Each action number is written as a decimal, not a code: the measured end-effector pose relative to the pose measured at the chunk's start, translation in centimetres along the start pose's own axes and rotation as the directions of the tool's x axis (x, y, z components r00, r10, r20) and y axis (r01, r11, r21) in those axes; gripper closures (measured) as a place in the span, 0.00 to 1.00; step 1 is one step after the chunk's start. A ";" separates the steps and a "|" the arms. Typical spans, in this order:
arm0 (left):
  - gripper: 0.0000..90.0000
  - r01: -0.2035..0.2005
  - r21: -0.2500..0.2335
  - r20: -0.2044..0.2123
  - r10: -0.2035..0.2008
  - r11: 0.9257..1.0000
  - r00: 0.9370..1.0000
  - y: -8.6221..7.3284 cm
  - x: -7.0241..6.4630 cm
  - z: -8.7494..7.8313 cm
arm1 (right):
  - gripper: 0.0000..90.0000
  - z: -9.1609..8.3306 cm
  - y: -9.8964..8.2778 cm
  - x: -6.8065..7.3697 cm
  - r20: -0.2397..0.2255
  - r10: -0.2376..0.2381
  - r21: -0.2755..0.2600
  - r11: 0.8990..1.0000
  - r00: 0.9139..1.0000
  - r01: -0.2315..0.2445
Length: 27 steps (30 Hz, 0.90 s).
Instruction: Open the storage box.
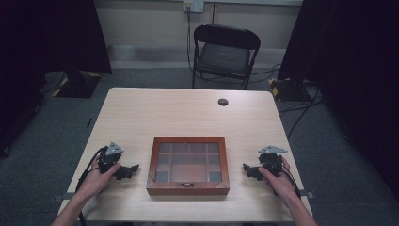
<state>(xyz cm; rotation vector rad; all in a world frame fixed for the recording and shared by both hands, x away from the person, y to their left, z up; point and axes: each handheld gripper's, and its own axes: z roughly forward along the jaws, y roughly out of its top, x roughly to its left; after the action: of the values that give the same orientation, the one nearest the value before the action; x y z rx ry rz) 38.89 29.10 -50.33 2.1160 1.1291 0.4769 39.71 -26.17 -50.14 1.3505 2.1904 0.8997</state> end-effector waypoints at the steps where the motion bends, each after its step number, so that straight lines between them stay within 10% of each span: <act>1: 0.00 0.000 0.000 0.000 0.000 1.000 1.000 0.0 0.0 0.0 | 0.00 0.0 0.0 0.0 0.000 0.000 0.000 1.000 1.000 0.000; 27: 0.00 -0.001 0.002 0.001 0.001 1.000 1.000 0.0 0.0 0.0 | 0.25 -2.0 2.1 1.1 -0.084 -0.058 -0.010 0.998 0.995 0.058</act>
<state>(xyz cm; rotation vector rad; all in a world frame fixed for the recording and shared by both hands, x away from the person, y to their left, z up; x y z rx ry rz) 38.89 29.11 -50.31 2.1182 1.1289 0.4750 39.27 -25.11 -47.20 1.2603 2.2748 0.9578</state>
